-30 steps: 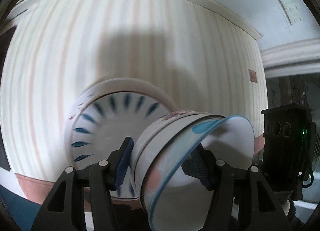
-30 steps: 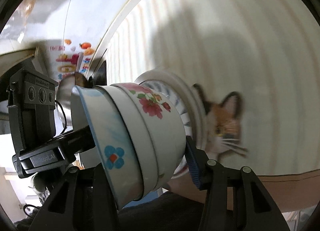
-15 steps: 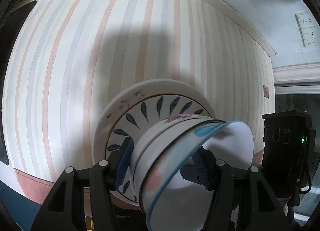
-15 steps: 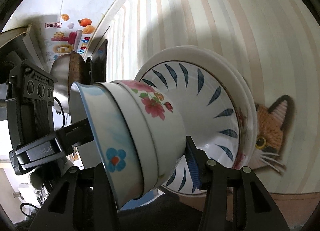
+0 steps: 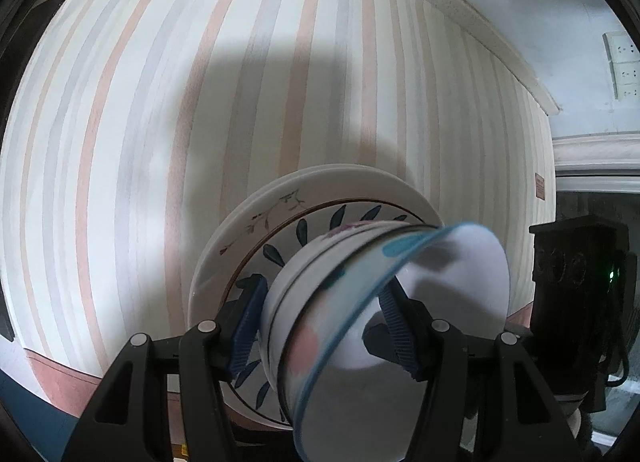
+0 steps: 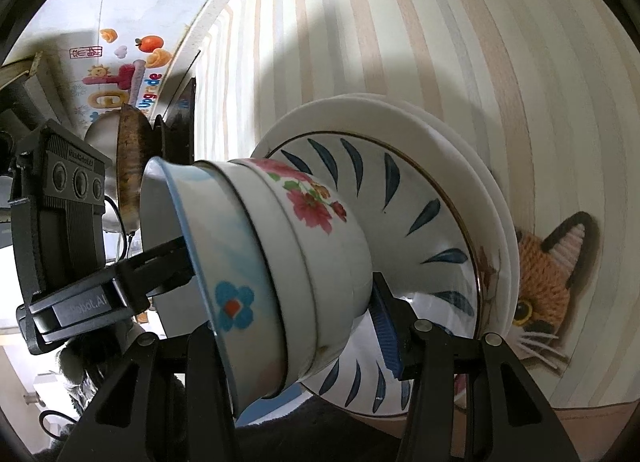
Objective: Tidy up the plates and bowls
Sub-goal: 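Lower the bowl stack onto the plate stack with the left gripper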
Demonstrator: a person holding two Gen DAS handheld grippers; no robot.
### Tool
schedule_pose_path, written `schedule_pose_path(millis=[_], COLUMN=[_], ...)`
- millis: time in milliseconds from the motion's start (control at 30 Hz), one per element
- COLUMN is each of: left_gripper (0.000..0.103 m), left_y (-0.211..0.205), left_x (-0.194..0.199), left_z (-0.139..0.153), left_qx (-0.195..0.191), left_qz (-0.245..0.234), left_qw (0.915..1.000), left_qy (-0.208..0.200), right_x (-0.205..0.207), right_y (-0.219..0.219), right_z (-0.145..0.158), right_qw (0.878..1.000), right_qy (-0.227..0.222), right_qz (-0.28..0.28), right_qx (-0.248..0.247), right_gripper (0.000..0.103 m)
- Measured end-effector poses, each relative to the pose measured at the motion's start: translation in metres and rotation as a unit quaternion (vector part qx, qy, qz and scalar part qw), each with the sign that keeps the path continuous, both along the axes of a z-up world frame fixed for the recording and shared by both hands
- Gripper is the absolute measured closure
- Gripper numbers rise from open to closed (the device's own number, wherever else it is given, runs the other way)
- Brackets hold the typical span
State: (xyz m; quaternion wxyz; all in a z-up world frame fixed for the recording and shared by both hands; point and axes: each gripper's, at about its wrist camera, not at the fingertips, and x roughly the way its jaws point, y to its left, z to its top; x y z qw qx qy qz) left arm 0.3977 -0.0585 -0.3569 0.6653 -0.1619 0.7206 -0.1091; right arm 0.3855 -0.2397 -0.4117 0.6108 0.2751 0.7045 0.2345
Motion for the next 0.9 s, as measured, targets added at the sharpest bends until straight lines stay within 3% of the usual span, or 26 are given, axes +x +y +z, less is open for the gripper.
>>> schedule_pose_path(millis=[367,633,833,867,900], left_gripper=[0.047,0.047,0.047,0.047,0.045], left_y=[-0.004,-0.003,0.0,0.001,0.002], left_x=[-0.002,-0.005,-0.019,-0.023,-0.027], left_z=[0.004,0.025,0.057,0.062,0.068], left_qx=[0.01,0.026,0.075,0.082,0.09], left_qz=[-0.008,-0.011,-0.016,-0.02,-0.022], left_qw=[0.9998,0.9987,0.9931,0.9917,0.99], left_qy=[-0.012,-0.042,-0.089,-0.097,-0.106], right_x=[0.002,-0.004,-0.013,-0.016,-0.019], right_y=[0.001,0.002,-0.003,-0.004,-0.004], right_z=[0.0,0.012,0.047,0.055,0.066], right_qw=[1.0,0.999,0.996,0.994,0.991], right_qy=[-0.001,-0.015,-0.06,-0.07,-0.084], right_qz=[-0.002,-0.003,-0.008,-0.008,-0.009], right_qx=[-0.006,-0.035,-0.073,-0.084,-0.1], right_gripper=[0.051,0.049,0.049,0.046,0.036])
